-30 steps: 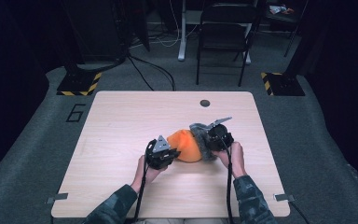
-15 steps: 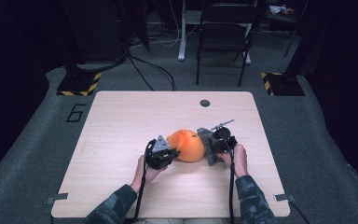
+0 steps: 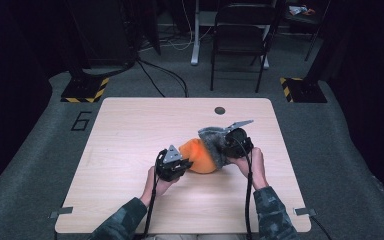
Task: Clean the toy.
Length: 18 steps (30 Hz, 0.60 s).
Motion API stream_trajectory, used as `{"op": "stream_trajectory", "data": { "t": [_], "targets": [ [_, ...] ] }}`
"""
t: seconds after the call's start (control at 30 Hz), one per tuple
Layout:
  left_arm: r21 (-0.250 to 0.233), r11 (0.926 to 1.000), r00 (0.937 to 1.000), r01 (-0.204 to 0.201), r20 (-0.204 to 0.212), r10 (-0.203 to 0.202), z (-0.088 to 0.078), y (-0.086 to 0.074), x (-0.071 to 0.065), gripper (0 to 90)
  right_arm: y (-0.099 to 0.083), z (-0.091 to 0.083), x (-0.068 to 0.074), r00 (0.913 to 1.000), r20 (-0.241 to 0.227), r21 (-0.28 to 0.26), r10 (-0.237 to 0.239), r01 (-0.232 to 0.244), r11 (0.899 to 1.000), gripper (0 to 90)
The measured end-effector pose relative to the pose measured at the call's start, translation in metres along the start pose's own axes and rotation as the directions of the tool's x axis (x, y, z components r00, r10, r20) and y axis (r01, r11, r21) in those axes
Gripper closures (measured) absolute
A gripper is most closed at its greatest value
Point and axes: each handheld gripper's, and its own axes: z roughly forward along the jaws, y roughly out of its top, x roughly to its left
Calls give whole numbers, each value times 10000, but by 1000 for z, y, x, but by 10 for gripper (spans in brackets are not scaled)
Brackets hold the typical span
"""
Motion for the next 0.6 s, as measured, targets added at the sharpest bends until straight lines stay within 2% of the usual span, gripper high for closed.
{"op": "stream_trajectory", "data": {
  "t": [0.07,0.13,0.2,0.27,0.33,0.4,0.53,0.6],
  "targets": [
    [-24,10000,10000,41,4,-41,0,0,0,810,1,5,8,9996,-102,243,-268,270,9993,754],
    [21,10000,10000,-32,5,32,-1,0,0,787,0,13,11,9989,145,414,-450,444,9982,754],
    [12,9998,9996,-195,-186,195,-1,1,-1,732,-3,20,11,9989,213,465,-421,411,9981,756],
    [78,9996,9994,-269,-219,271,-2,2,-2,662,-5,22,8,9994,212,343,-263,256,9991,755],
    [187,9985,9976,-508,-454,516,-1,3,-4,620,-6,22,5,9996,191,306,-198,192,9993,755],
    [346,9977,9965,-582,-573,601,1,3,-4,565,-7,23,3,9993,339,270,-130,121,9996,755],
    [366,9983,9952,-454,-847,483,5,0,-3,507,-9,24,1,9996,295,156,-6,2,9999,755],
    [361,9981,9950,-500,-846,529,6,-2,-2,532,-9,25,2,9998,206,145,-21,18,9999,756]
  ]
}}
